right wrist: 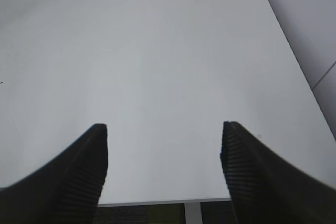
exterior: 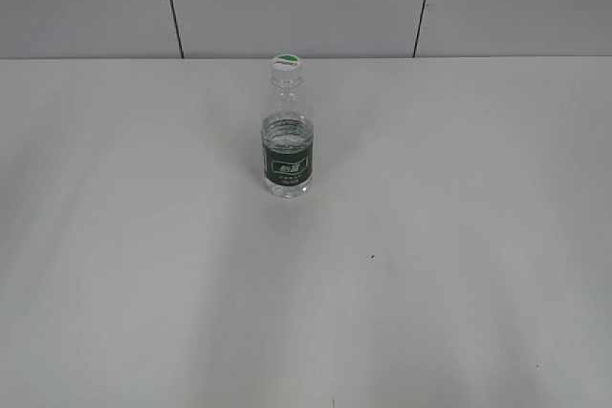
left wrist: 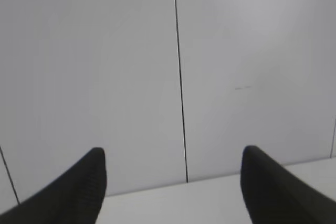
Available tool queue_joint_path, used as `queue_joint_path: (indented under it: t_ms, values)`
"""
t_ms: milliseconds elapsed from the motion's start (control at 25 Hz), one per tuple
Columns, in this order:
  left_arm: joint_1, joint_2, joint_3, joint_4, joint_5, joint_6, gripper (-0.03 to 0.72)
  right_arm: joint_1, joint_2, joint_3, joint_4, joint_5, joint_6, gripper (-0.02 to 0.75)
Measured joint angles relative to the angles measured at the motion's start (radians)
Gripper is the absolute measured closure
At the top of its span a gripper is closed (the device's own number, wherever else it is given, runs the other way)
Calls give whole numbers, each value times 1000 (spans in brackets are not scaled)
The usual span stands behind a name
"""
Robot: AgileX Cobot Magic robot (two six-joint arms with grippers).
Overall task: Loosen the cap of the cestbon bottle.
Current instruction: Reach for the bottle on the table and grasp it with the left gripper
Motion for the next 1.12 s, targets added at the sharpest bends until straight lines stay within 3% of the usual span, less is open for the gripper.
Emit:
queue_joint_path:
  t_ms: [280, 480, 920, 1120]
  values:
    - [-1, 285, 32, 11, -319, 1, 202, 0, 0, 0, 0, 0, 0, 222]
    - [-9, 487, 41, 12, -444, -6, 202, 0, 0, 0, 0, 0, 0, 222]
    - [-171, 900, 41, 49, -810, -11, 202, 0, 0, 0, 0, 0, 0, 222]
    - [-196, 1100, 41, 105, -1017, -40, 202, 0, 0, 0, 0, 0, 0, 224]
